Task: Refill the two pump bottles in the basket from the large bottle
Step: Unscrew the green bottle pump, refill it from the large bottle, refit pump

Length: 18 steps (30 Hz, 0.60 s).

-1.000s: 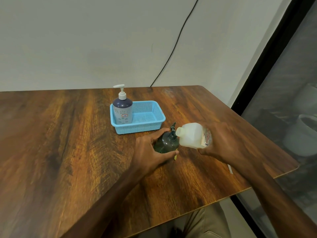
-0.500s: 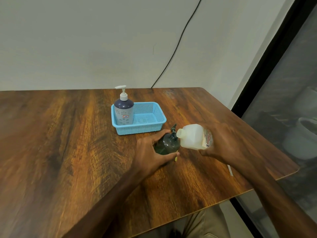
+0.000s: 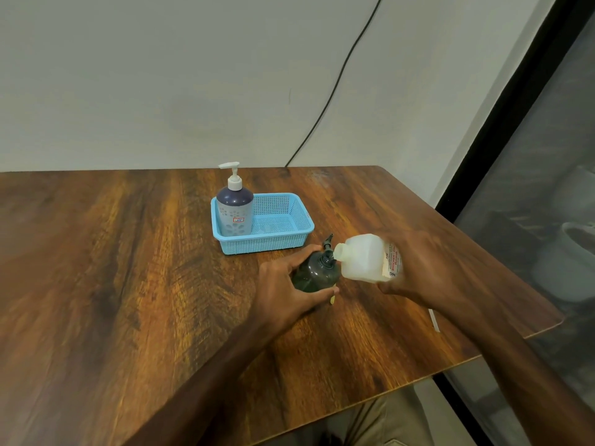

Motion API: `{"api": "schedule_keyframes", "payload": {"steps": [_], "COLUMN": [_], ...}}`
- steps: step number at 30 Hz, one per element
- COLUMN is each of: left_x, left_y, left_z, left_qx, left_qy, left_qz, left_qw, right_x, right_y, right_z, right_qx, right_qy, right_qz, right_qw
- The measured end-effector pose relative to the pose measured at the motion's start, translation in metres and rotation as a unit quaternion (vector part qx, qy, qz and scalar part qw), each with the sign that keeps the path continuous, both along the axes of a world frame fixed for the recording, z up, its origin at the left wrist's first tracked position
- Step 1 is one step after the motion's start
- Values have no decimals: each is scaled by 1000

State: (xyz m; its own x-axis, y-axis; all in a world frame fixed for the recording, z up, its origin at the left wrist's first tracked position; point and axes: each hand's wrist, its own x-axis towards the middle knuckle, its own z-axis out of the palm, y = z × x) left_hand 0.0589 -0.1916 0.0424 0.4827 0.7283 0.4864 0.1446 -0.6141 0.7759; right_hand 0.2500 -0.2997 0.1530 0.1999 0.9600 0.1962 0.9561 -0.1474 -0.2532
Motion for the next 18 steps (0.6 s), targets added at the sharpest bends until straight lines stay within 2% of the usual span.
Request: {"api": "schedule_keyframes", "payload": {"steps": [12, 18], "left_x": [0, 0], "left_y": [1, 0], "left_z": [-3, -3], "left_qx": [-3, -3], "left_qy": [7, 5], "left_qz": [5, 11], "left_qw": [1000, 1000], "right_x": [-3, -10], "right_y": [1, -1], "right_z": [2, 11], "right_qx": [-21, -44], "right_qy": [31, 0], "right_qz": [-27, -24], "right_qw": [999, 999]}}
